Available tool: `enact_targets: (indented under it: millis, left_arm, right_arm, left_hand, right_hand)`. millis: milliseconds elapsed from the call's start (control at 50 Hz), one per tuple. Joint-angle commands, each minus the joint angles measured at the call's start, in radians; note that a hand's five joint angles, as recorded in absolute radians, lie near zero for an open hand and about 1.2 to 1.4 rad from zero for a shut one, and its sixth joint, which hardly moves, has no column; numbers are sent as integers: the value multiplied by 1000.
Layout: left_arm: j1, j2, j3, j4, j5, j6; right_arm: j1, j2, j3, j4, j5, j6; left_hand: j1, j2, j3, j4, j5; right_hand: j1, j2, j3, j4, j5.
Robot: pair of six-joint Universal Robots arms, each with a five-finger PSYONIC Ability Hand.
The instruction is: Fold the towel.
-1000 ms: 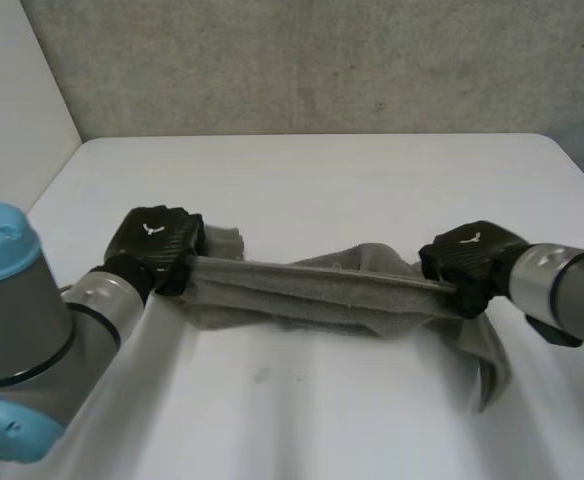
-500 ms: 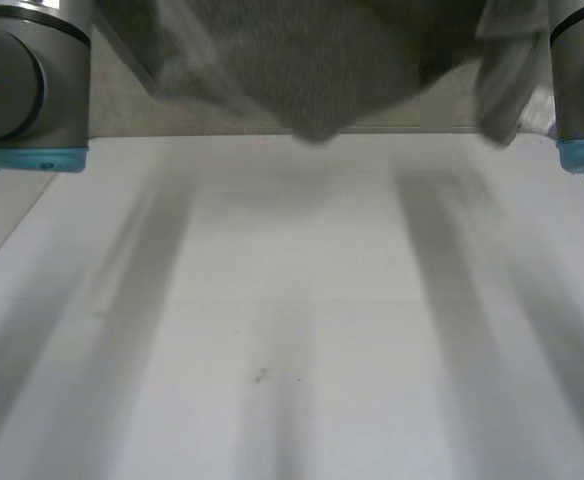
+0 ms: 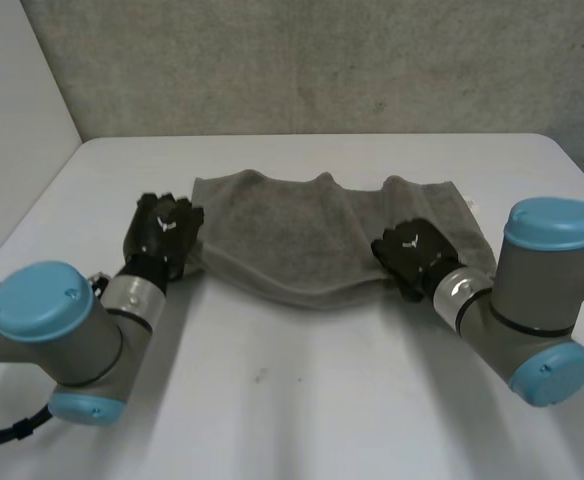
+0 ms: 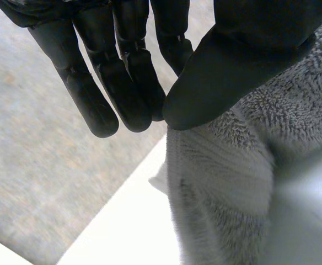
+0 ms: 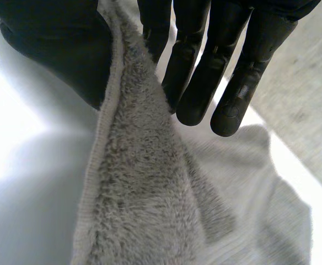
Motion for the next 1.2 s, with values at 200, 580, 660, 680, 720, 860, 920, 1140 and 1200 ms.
enact_targets:
  millis: [200, 580, 660, 680, 720, 860, 920, 1140, 1200]
  left_arm:
    - [3, 120, -96, -7, -2, 97]
    - [13, 166, -145, -7, -3, 94]
    - [15, 165, -145, -7, -2, 92]
    - [15, 165, -145, -7, -2, 88]
    - [16, 165, -145, -7, -2, 84]
    - [16, 166, -143, -7, -3, 80]
    - [18, 166, -143, -7, -3, 80]
    - [29, 165, -148, -8, -5, 80]
    - [27, 161, -159, -12, -5, 86]
  right_arm:
    - [-39, -81, 57, 86, 31, 361]
    - [-254, -265, 303, 147, 35, 359]
    - [-289, -276, 351, 107, 28, 311]
    - [-302, -276, 373, 94, 28, 299]
    - [-306, -274, 388, 83, 28, 285]
    - [-306, -247, 422, -31, 32, 276]
    - [-306, -217, 420, -81, 38, 276]
    - [-311, -179, 394, -155, 32, 270]
    - [-312, -161, 382, -175, 29, 273]
  left_hand:
    - [192, 178, 180, 178, 205]
    - [192, 178, 180, 178, 205]
    - [192, 178, 180, 178, 205]
    - [192, 178, 180, 178, 205]
    - [192, 178, 180, 178, 205]
    - [192, 178, 180, 178, 205]
    - [192, 178, 180, 178, 205]
    - [192, 178, 180, 178, 205]
    - [192, 178, 180, 178, 205]
  right_hand:
    - [-370, -606, -613, -617, -598]
    - [-552, -788, -795, -800, -781]
    - [-540, -776, -783, -788, -769]
    - [-535, -770, -777, -782, -763]
    - [-526, -762, -768, -773, -754]
    - [-409, -644, -651, -656, -637]
    - [-359, -594, -601, -606, -587]
    - [326, 90, 83, 78, 97]
    - [454, 218, 211, 206, 225]
